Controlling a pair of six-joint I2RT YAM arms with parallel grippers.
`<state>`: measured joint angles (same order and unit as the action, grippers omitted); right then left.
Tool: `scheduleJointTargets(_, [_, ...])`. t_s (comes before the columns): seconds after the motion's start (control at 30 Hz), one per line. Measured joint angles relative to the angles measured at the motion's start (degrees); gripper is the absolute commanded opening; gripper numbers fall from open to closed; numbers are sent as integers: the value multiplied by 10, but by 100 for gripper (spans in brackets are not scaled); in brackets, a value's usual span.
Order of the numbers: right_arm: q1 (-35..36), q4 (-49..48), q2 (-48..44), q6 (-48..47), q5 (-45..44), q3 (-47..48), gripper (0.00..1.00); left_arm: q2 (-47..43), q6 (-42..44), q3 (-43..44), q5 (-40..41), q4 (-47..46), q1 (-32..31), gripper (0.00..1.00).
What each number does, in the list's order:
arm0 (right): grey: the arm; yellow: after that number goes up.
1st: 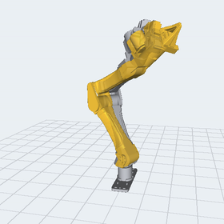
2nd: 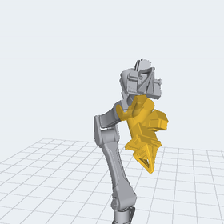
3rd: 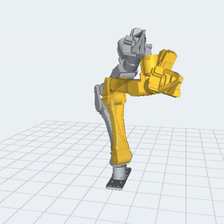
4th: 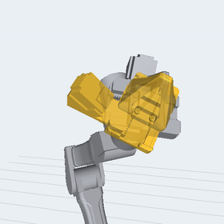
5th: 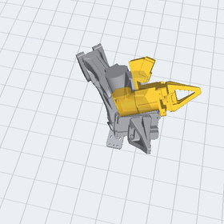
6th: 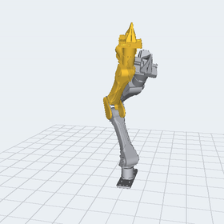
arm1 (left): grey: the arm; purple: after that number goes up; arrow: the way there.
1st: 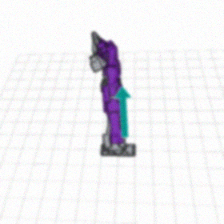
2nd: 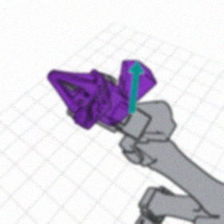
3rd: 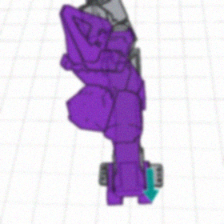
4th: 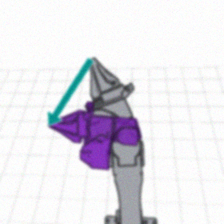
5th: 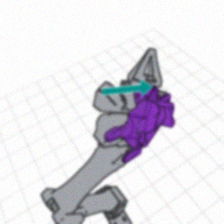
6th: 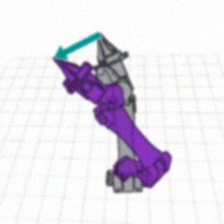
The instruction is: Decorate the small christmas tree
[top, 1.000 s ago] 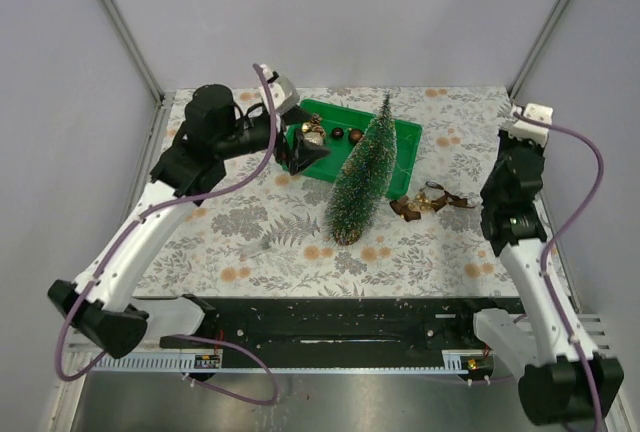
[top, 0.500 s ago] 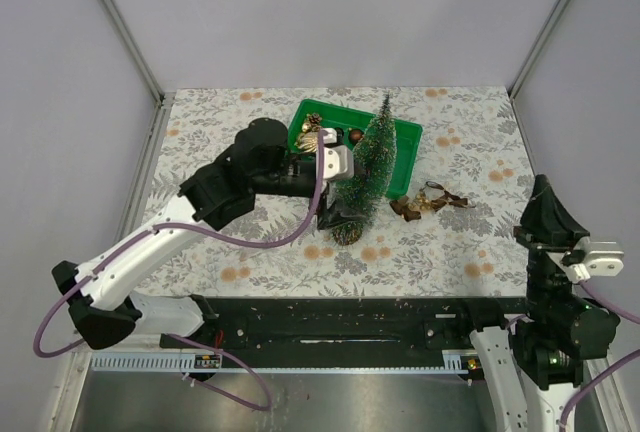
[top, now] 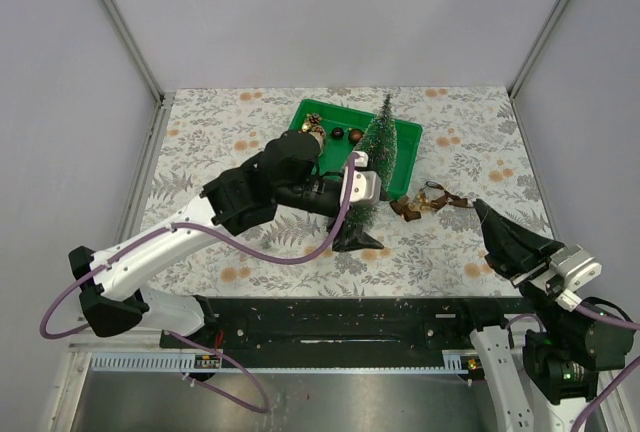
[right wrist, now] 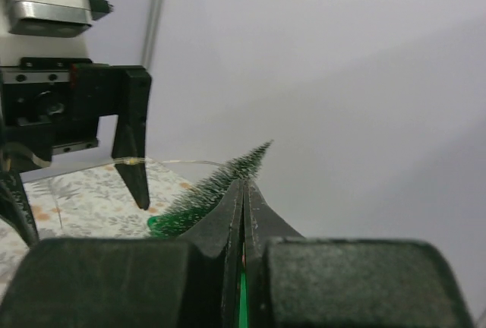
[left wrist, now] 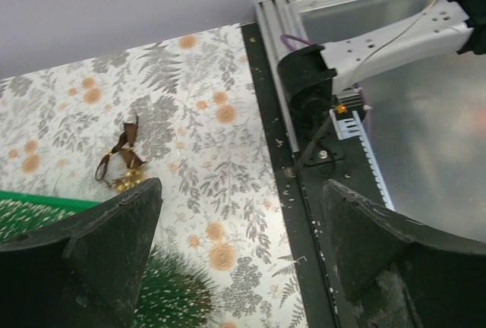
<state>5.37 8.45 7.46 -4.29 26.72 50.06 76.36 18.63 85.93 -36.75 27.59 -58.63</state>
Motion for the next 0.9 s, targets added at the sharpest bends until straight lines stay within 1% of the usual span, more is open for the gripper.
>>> scheduleJointTargets(0.1, [0, -11, 13, 28, 47, 13, 0, 0, -2, 7, -10, 6, -15, 91])
scheduleJointTargets(0.2, [0, -24, 27, 57, 76, 14, 0, -1, -5, 18, -19, 10, -22, 90])
scheduleJointTargets(0.3, [0, -54, 48, 97, 105, 12, 0, -4, -11, 21, -25, 12, -30, 86])
scheduleJointTargets(0.37, [0, -76, 58, 120, 116, 9, 0, -5, -13, 21, -28, 14, -34, 83])
scheduleJointTargets(0.6, [0, -152, 89, 192, 149, 4, 0, -5, -27, 21, -40, 15, -37, 84])
scheduleJointTargets(0.73, [0, -180, 102, 212, 156, 2, 0, -5, -36, 21, -49, 15, -40, 75])
scheduleJointTargets(0.9, [0, -201, 119, 222, 165, 2, 0, -5, -41, 21, -63, 15, -42, 75])
